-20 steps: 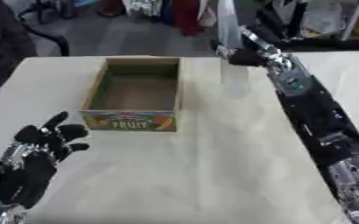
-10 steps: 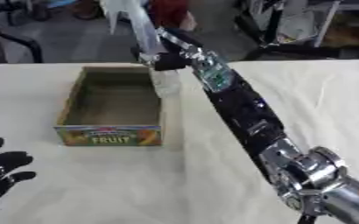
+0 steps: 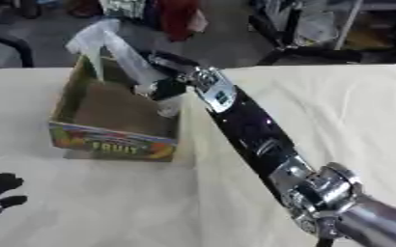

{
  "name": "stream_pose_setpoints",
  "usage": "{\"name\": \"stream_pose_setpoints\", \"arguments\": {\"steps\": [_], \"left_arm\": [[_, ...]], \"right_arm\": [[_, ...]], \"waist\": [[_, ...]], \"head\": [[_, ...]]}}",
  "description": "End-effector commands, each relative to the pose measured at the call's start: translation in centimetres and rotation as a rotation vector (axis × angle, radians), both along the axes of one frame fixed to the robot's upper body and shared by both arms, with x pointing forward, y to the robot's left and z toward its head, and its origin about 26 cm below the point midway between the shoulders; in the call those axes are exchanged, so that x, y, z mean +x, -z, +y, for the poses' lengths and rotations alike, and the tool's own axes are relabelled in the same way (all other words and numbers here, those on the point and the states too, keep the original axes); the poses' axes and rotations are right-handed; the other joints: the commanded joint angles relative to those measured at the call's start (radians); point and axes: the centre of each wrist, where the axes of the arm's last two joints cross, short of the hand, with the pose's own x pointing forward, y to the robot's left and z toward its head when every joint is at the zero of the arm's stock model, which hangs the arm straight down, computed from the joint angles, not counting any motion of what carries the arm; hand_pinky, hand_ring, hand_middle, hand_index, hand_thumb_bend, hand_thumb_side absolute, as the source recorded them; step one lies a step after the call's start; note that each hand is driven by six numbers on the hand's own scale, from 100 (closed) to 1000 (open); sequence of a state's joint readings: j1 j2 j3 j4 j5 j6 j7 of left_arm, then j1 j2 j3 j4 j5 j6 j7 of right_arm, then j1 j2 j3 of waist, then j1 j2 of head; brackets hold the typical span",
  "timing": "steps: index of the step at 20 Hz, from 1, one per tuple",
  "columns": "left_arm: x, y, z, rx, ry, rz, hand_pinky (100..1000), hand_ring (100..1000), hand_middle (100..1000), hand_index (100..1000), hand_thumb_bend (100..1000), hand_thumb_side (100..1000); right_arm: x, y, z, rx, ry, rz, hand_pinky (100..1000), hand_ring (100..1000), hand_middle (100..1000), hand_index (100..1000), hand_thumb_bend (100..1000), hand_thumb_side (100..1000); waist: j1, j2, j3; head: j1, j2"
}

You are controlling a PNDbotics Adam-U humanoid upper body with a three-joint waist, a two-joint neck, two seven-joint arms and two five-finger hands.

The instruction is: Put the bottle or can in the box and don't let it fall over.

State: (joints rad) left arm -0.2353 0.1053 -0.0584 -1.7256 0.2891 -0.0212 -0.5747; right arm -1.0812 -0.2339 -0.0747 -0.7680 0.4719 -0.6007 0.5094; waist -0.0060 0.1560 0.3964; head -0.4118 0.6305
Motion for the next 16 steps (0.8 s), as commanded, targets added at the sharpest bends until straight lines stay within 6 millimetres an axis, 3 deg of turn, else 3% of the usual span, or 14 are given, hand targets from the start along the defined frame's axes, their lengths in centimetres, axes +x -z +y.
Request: {"name": "stream_pose_setpoints", "arguments": {"steps": [1,5,8,9,10,12,16], "left_arm": [[0.1,-0.6,-0.1,0.008,0.007,-0.021,789,844,756,989,256,974],[0.1,-0.6,-0.1,0.006,0.008,-0.021,789,844,756,990,255,971],[0.1,-0.6,0.0,0.005,0.004,-0.019,789,844,756,990,255,972],[0.0,-0.5,0.1,0.006,0.001,-0.017,789,843,756,989,256,973],[0.0,-0.4,0.2,0.008,-0.004,-0.012,789,843,755,989,257,977],[-0.1,0.0,0.7,0.016,-0.022,0.000,789,844,755,989,259,981],[-0.7,0.9,2.0,0.036,-0.072,0.027,788,838,751,987,258,973]], "right_arm": [[-0.1,-3.2,0.3,-0.027,0.002,-0.118,1000,1000,942,1000,100,812],[-0.3,-3.7,1.2,-0.120,-0.039,-0.161,1000,1000,959,1000,100,820],[-0.3,-3.9,0.7,-0.106,-0.016,-0.178,1000,1000,942,1000,100,687],[-0.4,-4.1,0.4,-0.089,-0.003,-0.181,1000,1000,939,1000,100,666],[-0.4,-4.2,-0.1,-0.071,0.011,-0.184,990,1000,924,1000,100,533],[-0.5,-4.5,-1.5,-0.022,0.049,-0.194,929,960,897,993,100,470],[-1.1,-3.1,-4.7,0.101,0.136,-0.185,843,891,843,956,100,490]], "waist": [[0.004,-0.012,0.000],[0.005,-0.016,-0.001],[0.006,-0.019,-0.010],[0.006,-0.021,-0.015],[0.005,-0.023,-0.021],[0.001,-0.032,-0.047],[-0.008,-0.055,-0.115]], "head": [[-0.003,-0.008],[-0.006,-0.010],[0.000,-0.010],[0.004,-0.009],[0.009,-0.006],[0.029,0.006],[0.084,0.038]]}}
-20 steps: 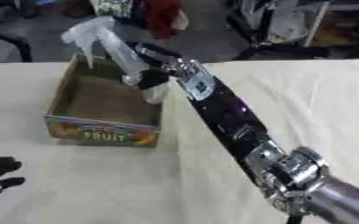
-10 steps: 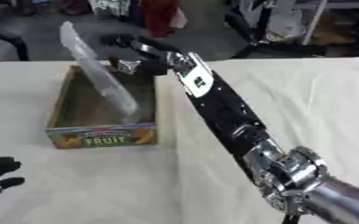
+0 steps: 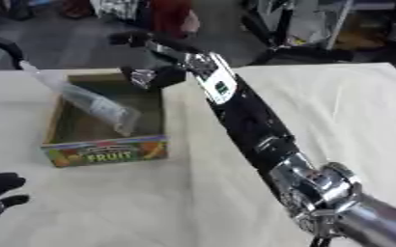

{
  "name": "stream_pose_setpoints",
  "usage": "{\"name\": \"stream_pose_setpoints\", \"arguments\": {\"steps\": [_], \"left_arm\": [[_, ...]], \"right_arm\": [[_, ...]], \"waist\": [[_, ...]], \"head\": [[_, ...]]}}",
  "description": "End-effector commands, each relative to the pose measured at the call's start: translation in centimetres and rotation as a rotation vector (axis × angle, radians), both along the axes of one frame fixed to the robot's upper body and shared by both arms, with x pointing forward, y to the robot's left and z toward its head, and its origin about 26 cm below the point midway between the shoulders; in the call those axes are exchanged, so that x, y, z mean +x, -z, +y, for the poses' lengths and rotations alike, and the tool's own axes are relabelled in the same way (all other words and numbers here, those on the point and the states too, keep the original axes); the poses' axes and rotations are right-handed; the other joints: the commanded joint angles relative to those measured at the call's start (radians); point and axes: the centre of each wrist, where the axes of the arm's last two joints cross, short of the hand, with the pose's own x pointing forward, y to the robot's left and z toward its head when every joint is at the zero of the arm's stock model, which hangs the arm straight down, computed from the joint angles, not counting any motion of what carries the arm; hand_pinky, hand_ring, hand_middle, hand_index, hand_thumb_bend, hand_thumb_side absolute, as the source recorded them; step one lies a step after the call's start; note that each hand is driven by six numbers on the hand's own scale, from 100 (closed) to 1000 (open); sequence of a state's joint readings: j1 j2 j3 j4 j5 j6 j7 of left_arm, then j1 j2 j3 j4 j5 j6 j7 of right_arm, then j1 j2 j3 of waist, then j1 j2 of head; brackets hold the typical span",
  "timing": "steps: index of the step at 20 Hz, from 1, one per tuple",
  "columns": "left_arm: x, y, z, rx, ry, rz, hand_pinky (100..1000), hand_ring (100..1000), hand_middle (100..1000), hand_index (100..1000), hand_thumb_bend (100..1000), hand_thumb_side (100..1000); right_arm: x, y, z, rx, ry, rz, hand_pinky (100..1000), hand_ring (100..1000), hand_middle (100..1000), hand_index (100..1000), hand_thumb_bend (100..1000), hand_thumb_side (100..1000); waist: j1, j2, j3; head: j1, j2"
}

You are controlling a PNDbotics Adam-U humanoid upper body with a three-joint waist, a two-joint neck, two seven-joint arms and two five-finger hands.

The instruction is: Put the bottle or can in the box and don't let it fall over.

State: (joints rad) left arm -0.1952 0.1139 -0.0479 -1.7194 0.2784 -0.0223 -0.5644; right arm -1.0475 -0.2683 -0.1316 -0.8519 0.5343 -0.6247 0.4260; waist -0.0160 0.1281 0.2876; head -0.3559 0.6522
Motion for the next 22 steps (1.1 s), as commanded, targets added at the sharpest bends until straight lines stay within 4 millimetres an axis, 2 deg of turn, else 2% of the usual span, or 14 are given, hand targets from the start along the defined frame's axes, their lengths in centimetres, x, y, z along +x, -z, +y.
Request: {"name": "stream_pose_setpoints", "arguments": {"steps": [1,5,9,15,16,17,18,20,22], "left_arm": [[-0.3,-0.2,1.5,0.028,-0.050,-0.010,787,837,750,986,257,970],[-1.1,0.3,3.2,0.048,-0.123,-0.007,788,836,749,986,247,955],[-1.8,0.0,4.3,0.070,-0.162,-0.051,789,838,751,987,227,924],[-2.2,0.0,4.5,0.090,-0.155,-0.095,790,845,758,987,212,915],[-2.2,0.0,4.5,0.093,-0.155,-0.098,790,846,759,986,208,913],[-2.3,0.2,4.5,0.099,-0.149,-0.094,790,846,759,985,206,912],[-2.4,0.5,4.5,0.103,-0.142,-0.090,790,847,760,984,206,914],[-2.5,0.9,4.5,0.111,-0.136,-0.083,790,847,760,984,206,919],[-2.6,1.2,4.5,0.115,-0.137,-0.078,789,847,760,984,207,922]], "right_arm": [[-0.7,-1.4,-2.9,0.091,0.063,-0.066,837,887,834,950,100,503],[-2.2,0.4,-4.4,0.166,0.062,-0.127,819,870,808,925,100,525],[-3.8,2.5,-4.6,0.267,0.068,-0.143,813,864,801,912,100,529],[-6.3,5.8,-5.8,0.383,0.125,-0.054,791,841,774,890,100,529],[-7.2,7.2,-6.4,0.402,0.134,-0.013,785,837,769,889,100,520],[-10.1,10.9,-8.0,0.448,0.143,0.066,782,835,767,888,100,517],[-13.4,13.1,-9.2,0.493,0.135,0.121,781,832,763,887,100,514],[-17.3,14.2,-10.4,0.562,0.120,0.198,777,825,755,884,100,520],[-19.2,14.3,-10.8,0.614,0.124,0.253,773,818,746,881,100,527]], "waist": [[-0.006,-0.034,-0.025],[-0.030,-0.052,-0.110],[-0.040,-0.055,-0.185],[-0.031,-0.048,-0.236],[-0.030,-0.049,-0.239],[-0.028,-0.058,-0.235],[-0.026,-0.066,-0.231],[-0.024,-0.072,-0.233],[-0.023,-0.072,-0.240]], "head": [[0.051,0.026],[0.151,0.046],[0.255,0.051],[0.347,0.051],[0.356,0.053],[0.357,0.062],[0.355,0.071],[0.357,0.080],[0.359,0.083]]}}
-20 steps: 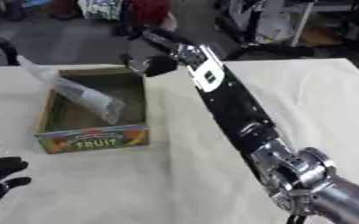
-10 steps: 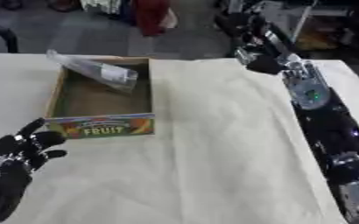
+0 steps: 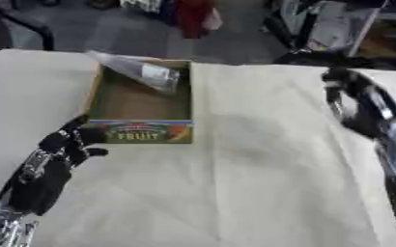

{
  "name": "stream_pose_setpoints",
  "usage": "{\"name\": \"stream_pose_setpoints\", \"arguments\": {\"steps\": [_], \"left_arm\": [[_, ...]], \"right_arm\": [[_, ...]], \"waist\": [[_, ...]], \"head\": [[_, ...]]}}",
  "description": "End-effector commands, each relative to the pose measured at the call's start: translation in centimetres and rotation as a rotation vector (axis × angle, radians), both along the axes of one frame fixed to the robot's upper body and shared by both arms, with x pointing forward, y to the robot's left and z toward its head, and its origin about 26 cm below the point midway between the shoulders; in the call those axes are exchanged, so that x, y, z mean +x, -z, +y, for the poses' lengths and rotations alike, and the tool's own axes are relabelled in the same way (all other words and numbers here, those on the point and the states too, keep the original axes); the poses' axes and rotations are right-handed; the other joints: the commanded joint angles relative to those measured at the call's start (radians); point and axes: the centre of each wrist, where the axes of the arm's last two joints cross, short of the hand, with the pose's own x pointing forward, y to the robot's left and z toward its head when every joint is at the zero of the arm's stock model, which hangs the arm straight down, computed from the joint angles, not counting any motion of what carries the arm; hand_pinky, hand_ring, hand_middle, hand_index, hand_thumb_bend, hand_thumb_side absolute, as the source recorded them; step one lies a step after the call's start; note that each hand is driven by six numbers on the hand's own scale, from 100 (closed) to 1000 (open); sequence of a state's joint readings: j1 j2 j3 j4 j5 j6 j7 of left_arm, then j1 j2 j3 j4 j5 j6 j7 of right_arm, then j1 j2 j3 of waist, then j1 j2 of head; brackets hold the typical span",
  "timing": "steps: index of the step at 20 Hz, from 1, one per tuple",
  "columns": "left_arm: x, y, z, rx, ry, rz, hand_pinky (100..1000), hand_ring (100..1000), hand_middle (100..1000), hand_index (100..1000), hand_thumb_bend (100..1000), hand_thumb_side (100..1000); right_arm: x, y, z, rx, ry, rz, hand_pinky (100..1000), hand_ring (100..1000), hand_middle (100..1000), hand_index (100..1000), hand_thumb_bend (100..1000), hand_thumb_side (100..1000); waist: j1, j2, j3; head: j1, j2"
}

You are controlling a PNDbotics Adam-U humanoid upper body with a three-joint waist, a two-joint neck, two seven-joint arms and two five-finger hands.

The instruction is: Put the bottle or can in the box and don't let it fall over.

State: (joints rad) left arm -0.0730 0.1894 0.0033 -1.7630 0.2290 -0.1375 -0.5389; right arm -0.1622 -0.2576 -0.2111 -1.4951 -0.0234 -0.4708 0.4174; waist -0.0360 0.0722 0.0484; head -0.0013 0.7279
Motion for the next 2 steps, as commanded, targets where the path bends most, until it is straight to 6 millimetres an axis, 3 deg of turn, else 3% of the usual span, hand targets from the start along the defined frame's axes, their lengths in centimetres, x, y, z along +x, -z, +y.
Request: {"name": "stream_pose_setpoints", "arguments": {"steps": [1,2], "left_arm": [[0.01,-0.36,0.27,0.028,0.004,-0.019,789,847,759,984,206,921],[0.01,-0.32,0.26,0.029,0.004,-0.018,789,846,759,984,206,919]], "right_arm": [[-1.43,-2.92,-0.39,0.071,-0.031,-0.034,773,817,744,880,100,524],[-1.90,-2.93,-0.54,0.083,-0.024,-0.020,772,814,740,880,100,532]], "waist": [[-0.002,-0.016,-0.005],[-0.001,-0.017,-0.008]], "head": [[0.004,0.009],[0.005,0.010]]}}
